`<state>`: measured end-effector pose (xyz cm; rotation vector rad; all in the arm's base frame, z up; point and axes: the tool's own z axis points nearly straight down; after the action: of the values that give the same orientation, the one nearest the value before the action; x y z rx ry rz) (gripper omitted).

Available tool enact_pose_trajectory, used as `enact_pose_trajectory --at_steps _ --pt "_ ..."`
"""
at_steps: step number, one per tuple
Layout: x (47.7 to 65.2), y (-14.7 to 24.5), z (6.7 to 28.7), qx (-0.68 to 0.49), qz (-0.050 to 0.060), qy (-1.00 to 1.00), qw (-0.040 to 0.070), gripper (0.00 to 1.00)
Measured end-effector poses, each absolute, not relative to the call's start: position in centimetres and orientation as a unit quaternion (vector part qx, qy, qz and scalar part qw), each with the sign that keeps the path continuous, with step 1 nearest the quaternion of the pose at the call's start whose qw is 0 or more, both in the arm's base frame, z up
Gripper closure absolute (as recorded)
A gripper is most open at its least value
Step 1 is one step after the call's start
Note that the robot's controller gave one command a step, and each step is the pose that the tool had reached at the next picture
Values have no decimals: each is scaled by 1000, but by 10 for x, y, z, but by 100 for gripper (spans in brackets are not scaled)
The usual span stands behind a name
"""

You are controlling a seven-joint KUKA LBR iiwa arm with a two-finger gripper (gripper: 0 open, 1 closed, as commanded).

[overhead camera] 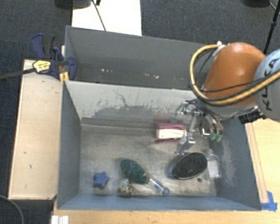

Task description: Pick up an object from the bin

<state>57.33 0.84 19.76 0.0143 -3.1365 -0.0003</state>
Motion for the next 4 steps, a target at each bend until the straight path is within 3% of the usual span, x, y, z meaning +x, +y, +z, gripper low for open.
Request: enact_pose_trajectory --at_steps 1,2,3,4 --pt "556 -67 109 -204 0 -979 1 0" --pt "573 -43 133 -159 -1 -987 -3 0" --pt "498 -116 109 -190 2 -982 3 0" --pt "495 -99 71 -180 0 -984 -4 0"
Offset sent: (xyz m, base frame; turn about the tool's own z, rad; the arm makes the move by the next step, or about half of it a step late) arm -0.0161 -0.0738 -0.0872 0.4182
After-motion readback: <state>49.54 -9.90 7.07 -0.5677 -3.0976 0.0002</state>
